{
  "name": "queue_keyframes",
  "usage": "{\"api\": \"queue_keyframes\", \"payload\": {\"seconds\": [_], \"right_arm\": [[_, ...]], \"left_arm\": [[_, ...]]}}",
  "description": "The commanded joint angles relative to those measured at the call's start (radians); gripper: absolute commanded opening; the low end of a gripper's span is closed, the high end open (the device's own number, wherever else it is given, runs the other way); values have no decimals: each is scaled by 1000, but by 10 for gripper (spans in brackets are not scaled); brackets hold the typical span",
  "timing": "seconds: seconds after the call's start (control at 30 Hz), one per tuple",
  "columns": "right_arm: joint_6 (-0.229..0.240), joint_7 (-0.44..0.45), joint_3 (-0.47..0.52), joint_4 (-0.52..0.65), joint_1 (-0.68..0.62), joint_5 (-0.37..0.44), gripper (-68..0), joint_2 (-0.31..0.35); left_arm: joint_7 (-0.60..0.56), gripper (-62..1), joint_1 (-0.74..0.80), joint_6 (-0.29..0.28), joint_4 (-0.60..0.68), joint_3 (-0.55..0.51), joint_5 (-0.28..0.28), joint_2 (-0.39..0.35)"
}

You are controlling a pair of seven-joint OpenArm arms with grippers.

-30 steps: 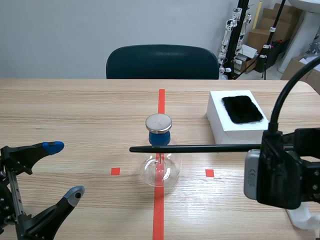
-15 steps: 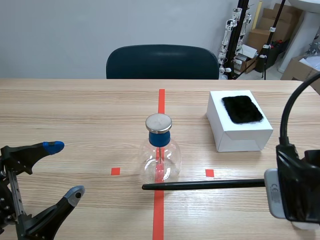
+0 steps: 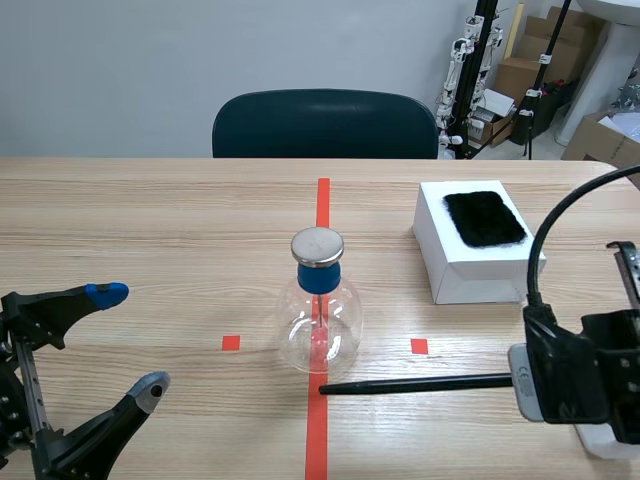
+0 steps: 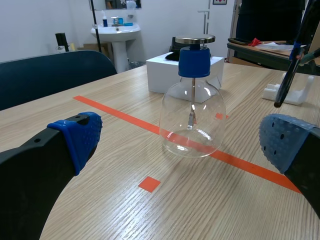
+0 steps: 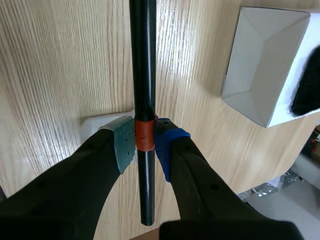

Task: Do the electroscope experiment. put the rod down on the box

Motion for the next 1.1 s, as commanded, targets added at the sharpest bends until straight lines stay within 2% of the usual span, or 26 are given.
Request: {"api": "queue_keyframes", "payload": {"seconds": [0.0, 0.77, 1.07], "right_arm": [[6, -9, -2, 7, 27, -2, -671, 16], [6, -141, -328, -197, 263, 44, -671, 7], [-14, -174, -376, -275, 318, 45, -671, -43]], "left_arm": [[-19, 14, -3, -2, 15, -1, -14, -8], [-19, 14, -3, -2, 15, -1, -14, -8], [-19, 14, -3, -2, 15, -1, -14, -8]]}}
